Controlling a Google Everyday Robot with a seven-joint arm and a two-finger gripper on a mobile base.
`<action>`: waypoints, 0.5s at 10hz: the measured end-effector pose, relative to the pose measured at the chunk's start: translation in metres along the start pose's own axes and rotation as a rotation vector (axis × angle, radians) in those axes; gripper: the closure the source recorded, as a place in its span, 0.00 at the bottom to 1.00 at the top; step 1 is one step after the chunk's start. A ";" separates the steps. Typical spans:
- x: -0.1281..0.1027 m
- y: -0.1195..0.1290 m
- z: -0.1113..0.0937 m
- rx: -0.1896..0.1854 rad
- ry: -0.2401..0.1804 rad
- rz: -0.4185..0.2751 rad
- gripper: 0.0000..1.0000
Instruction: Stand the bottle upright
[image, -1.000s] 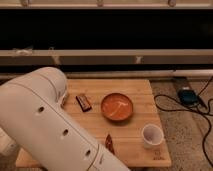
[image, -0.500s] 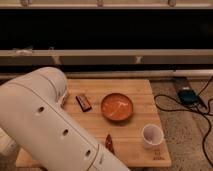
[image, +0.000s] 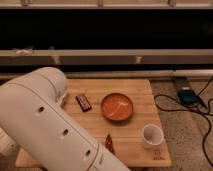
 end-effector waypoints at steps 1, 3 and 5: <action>0.000 -0.002 -0.001 0.009 -0.004 0.002 0.35; -0.001 -0.006 -0.003 0.026 -0.008 0.007 0.35; -0.001 -0.011 -0.002 0.047 -0.003 0.013 0.35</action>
